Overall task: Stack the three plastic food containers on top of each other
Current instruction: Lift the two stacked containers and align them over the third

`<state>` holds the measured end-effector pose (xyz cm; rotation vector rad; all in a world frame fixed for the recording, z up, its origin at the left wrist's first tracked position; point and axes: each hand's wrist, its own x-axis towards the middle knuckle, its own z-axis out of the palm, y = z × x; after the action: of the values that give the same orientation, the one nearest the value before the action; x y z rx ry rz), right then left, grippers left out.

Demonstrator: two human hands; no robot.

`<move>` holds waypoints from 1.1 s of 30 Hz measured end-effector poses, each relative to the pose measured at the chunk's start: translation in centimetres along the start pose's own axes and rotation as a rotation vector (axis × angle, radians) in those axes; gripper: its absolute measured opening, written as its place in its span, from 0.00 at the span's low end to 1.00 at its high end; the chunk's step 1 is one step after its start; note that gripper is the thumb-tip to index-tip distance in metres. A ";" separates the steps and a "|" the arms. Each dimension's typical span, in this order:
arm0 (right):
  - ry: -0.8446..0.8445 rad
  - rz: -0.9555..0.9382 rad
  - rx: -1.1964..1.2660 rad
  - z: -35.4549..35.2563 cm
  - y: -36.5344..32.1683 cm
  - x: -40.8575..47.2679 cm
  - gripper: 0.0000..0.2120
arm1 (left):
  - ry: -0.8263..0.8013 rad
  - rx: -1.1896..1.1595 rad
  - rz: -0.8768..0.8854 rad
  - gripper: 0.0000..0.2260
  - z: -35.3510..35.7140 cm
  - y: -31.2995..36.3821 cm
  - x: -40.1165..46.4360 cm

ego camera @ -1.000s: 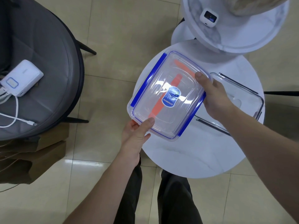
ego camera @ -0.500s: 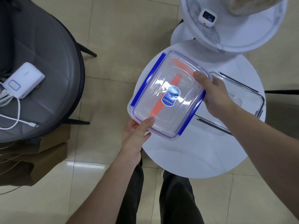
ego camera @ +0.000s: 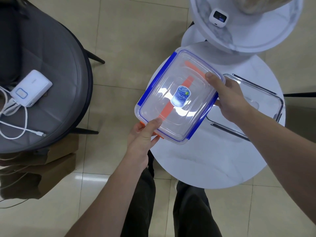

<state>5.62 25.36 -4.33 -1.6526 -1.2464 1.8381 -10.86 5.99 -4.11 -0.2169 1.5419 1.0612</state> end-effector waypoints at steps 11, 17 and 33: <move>0.017 -0.019 -0.016 1.0 -0.8 -0.6 0.24 | 0.005 -0.014 0.010 0.36 -0.7 0.5 -1.4; 0.007 -0.049 -0.002 1.5 -2.1 -1.4 0.23 | 0.003 -0.012 0.059 0.32 -0.9 1.7 -2.8; 0.053 -0.159 -0.036 -6.4 -8.3 -4.4 0.16 | -0.071 0.021 0.141 0.22 6.4 4.2 -7.5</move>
<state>10.37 28.75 5.42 -1.5620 -1.3538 1.6762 -6.99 9.86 5.11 -0.0563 1.5208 1.1504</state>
